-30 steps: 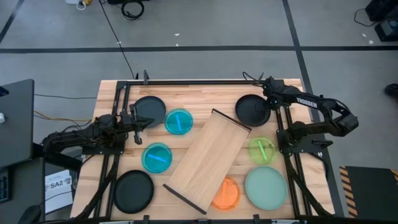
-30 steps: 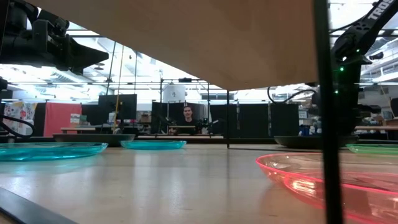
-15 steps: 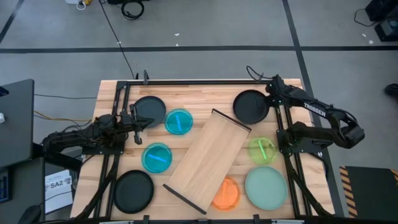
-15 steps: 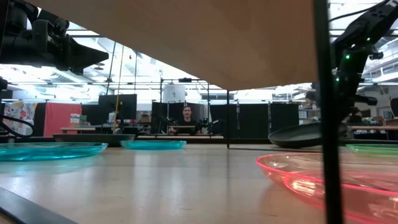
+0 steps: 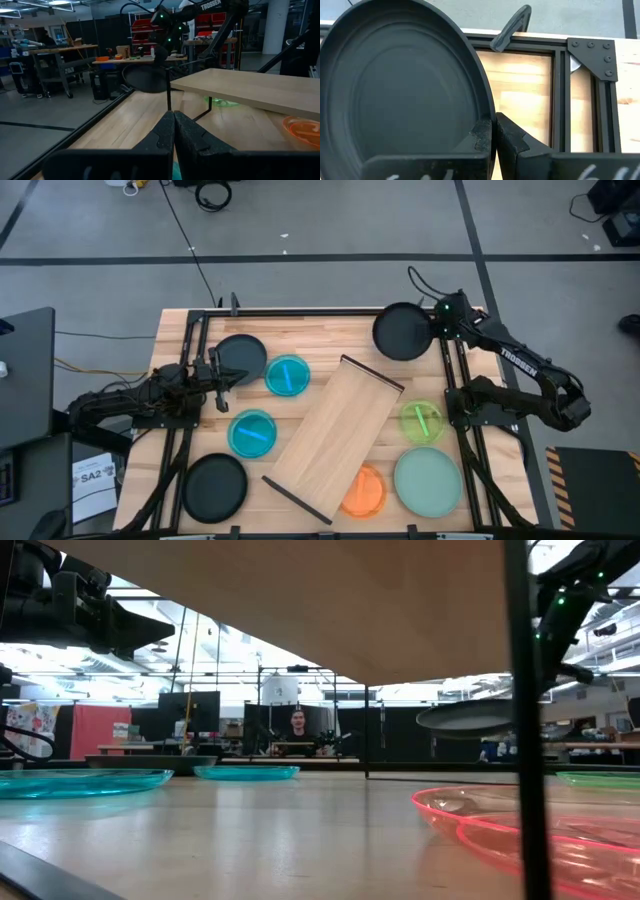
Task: Place and stack plates onto a shelf
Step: Put the top right black plate on the shelf
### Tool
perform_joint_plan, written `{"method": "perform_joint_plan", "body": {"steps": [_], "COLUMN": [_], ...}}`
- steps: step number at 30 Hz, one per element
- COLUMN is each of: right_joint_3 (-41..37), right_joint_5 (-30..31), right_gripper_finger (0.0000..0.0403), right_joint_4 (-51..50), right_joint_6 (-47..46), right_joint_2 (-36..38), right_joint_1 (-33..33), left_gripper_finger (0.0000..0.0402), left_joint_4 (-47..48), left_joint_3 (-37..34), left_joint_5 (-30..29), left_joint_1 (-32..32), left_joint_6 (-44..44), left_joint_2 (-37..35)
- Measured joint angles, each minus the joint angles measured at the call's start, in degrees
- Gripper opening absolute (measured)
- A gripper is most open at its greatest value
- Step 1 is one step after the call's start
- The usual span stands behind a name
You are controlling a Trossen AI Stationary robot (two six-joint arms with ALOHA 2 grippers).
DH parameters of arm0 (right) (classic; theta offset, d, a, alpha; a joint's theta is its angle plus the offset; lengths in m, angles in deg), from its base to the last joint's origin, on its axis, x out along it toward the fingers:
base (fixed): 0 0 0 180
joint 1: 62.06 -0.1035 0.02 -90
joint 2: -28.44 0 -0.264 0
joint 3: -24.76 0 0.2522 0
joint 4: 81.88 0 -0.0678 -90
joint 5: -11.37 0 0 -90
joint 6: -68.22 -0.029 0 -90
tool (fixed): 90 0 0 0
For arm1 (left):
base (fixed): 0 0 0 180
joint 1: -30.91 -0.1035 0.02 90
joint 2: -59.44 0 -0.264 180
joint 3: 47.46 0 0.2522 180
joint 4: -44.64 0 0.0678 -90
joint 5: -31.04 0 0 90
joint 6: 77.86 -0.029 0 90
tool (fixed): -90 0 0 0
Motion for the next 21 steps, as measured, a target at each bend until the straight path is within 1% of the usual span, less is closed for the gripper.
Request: {"method": "perform_joint_plan", "body": {"steps": [8, 15, 21], "right_joint_3": [2.0, 2.1, 2.1], "right_joint_5": [-0.2, -0.2, -4.7], "right_gripper_finger": [0.0013, 0.0013, 0.0013], "right_joint_4": [0.5, 2.0, 4.4], "right_joint_6": [-4.4, -7.8, -10.2], "right_joint_2": [0.4, 0.5, 3.2], "right_joint_1": [0.0, 0.0, 0.0], "left_gripper_finger": [0.0011, 0.0011, 0.0011], "left_joint_4": [0.0, 0.0, 0.0], "left_joint_3": [0.0, 0.0, 0.0], "left_joint_5": [0.0, 0.0, 0.0], "left_joint_1": [0.0, 0.0, 0.0], "left_joint_6": [0.0, 0.0, 0.0], "left_joint_2": [0.0, 0.0, 0.0]}}
